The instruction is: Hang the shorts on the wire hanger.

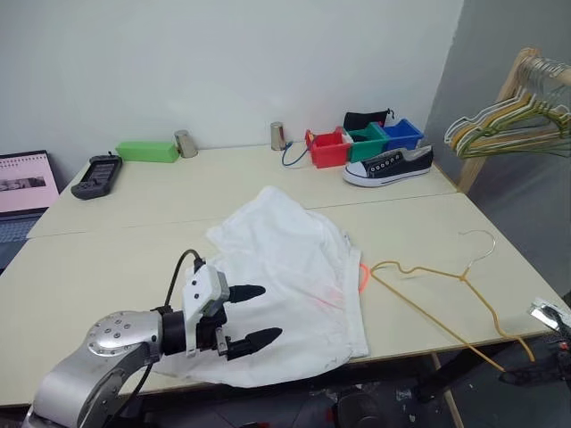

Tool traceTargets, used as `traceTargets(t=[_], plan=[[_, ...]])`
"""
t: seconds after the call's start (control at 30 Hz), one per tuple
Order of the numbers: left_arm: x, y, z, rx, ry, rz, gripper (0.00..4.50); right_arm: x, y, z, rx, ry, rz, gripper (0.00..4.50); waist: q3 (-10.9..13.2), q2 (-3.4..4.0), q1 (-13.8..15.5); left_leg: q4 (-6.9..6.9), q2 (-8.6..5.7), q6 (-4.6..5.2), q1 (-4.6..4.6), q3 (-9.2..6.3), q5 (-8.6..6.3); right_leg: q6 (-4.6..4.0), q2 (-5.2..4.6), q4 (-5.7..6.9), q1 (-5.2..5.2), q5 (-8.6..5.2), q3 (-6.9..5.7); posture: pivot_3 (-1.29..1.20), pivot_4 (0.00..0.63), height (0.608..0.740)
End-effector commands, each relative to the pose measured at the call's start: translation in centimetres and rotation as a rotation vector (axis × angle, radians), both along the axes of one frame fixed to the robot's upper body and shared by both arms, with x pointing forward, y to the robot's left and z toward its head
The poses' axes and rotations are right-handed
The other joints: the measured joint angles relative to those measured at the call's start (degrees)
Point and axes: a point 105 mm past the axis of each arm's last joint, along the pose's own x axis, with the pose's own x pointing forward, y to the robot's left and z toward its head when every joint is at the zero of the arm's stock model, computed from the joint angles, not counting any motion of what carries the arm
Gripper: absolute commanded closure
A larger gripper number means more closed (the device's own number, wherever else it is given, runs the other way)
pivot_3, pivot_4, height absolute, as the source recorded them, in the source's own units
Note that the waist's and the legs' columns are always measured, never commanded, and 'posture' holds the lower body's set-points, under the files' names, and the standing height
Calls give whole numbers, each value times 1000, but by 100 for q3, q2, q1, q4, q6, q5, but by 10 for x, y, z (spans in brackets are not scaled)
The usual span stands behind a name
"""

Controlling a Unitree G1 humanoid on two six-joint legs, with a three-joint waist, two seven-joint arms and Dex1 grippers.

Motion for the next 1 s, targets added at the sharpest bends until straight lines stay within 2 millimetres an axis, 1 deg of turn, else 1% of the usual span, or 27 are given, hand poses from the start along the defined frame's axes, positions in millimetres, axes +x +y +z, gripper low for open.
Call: traceTargets(t=[0.03, 0.2, 0.3, 0.4, 0.53, 0.67, 0.83, 0.93, 1.0], plan=[[5, -3, 9, 10, -64, -15, 65, 2, 15, 15, 62, -29, 17, 4500, 6, -3, -1, 2, 2, -2, -4, 6, -1, 0, 0, -2, 0, 0, 0, -286, 62, 740], [11, -1, 11, 21, -74, -14, 65, 12, 28, 17, 114, -69, -11, 4500, 35, -9, -13, 4, 5, -3, -28, 10, -4, 1, 0, -32, -3, -1, -1, -282, 63, 740], [10, -3, 9, 31, -76, -22, 65, 10, 34, 13, 115, -62, 7, 4500, 49, 1, -6, 4, 5, 22, -41, 13, -17, 4, 1, -49, -3, 1, 3, -275, 62, 740], [10, -3, 10, 33, -79, -17, 65, 10, 34, 11, 114, -58, 1, 4500, 69, 3, 45, 4, 4, 65, -46, 13, -10, 7, 4, -47, -5, 2, 2, -275, 62, 740], [11, 0, 8, 43, -81, -11, 65, 8, 33, 9, 115, -37, -12, 4500, 78, -1, 148, 3, 5, 75, -60, 16, -24, 7, 8, -50, -7, 2, 7, -273, 63, 740], [12, -1, 8, 50, -92, -12, 65, 3, 45, 5, 146, 3, 7, 4500, 83, -2, 267, 3, 5, 76, -76, 22, -24, 8, 10, -50, -9, 3, 12, -262, 63, 740], [14, 2, 8, 60, -99, -8, 65, 3, 49, -7, 151, 38, -11, 4500, 109, -12, 372, 4, 8, 75, -75, 20, -26, 9, 14, -49, -14, 2, 12, -251, 64, 740], [15, 4, 8, 70, -107, -4, 65, 11, 52, -15, 173, 44, -62, 4500, 112, -18, 384, 5, 10, 74, -73, 22, -26, 8, 13, -54, -14, 2, 12, -248, 63, 740], [16, 4, 8, 74, -112, -5, 65, 20, 58, -17, 192, 34, -83, 4500, 114, -19, 385, 5, 11, 75, -72, 22, -26, 9, 13, -55, -13, 3, 12, -245, 60, 740]])
